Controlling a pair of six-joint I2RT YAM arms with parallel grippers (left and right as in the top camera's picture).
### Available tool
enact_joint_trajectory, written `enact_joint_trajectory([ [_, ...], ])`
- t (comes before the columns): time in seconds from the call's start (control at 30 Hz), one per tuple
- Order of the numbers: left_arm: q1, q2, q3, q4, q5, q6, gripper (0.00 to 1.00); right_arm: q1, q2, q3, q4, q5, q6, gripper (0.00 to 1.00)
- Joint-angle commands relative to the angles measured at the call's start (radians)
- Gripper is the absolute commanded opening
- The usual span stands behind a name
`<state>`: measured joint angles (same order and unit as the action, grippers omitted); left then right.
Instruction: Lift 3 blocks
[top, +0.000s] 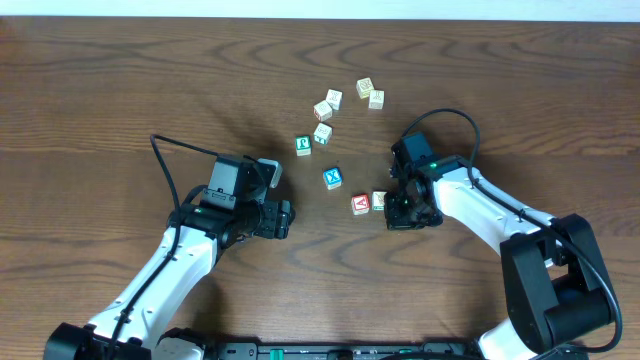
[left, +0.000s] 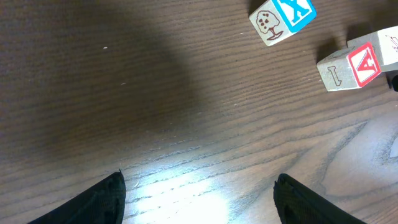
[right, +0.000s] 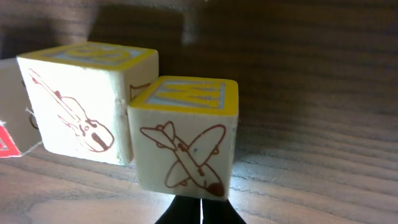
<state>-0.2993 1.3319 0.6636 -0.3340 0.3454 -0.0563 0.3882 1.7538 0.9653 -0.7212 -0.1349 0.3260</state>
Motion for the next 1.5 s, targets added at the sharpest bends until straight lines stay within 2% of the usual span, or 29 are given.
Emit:
enact_joint_trajectory([
  [0.0,-0.003,-0.008,0.014,-0.002,0.002,-0.008,0.77,0.007,-0.011,0.0,0.003,0.003,0.01,0.01],
  [1.03,-0.003,-0.008,0.011,-0.002,0.002,-0.008,0.77,0.051,-0.011,0.0,0.032,0.021,0.01,0.05],
  [1.17,-0.003,-0.007,0.011,-0.002,0.002,-0.008,0.77,0.051,-0.011,0.0,0.009,0.022,0.01,0.01],
  [1.47,-0.003,-0.007,0.011,-0.002,0.001,-0.005,0.77,0.051,-0.011,0.0,0.004,0.042,0.01,0.01],
])
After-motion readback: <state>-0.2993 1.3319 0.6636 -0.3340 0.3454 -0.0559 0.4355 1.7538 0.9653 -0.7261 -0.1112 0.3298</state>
